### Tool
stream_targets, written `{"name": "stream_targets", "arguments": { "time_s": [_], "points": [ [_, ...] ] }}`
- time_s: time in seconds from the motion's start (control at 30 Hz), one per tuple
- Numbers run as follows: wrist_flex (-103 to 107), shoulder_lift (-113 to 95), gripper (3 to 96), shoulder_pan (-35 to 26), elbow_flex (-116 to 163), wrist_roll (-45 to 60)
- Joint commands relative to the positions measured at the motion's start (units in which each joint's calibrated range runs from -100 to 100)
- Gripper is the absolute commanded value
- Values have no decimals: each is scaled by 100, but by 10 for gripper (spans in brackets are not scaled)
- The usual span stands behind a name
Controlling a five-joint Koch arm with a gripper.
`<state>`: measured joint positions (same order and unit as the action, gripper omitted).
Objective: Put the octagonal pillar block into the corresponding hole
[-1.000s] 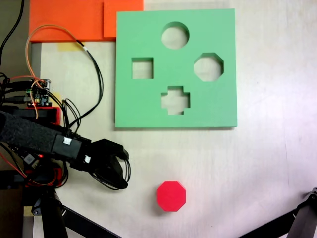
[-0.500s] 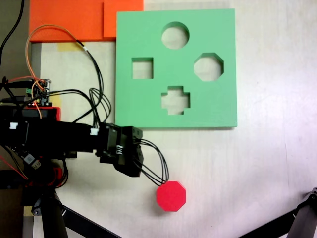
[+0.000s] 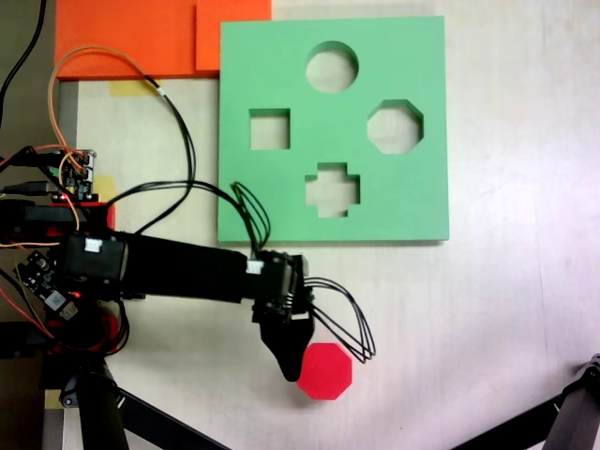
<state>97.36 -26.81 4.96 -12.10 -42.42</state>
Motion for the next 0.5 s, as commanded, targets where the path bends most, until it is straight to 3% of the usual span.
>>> {"name": "stream_targets", "arguments": {
  "time_s": [0.03, 0.5],
  "points": [
    [-342, 251, 958, 107, -375, 83],
    [-448, 2472, 958, 488, -1930, 322]
  ]
}}
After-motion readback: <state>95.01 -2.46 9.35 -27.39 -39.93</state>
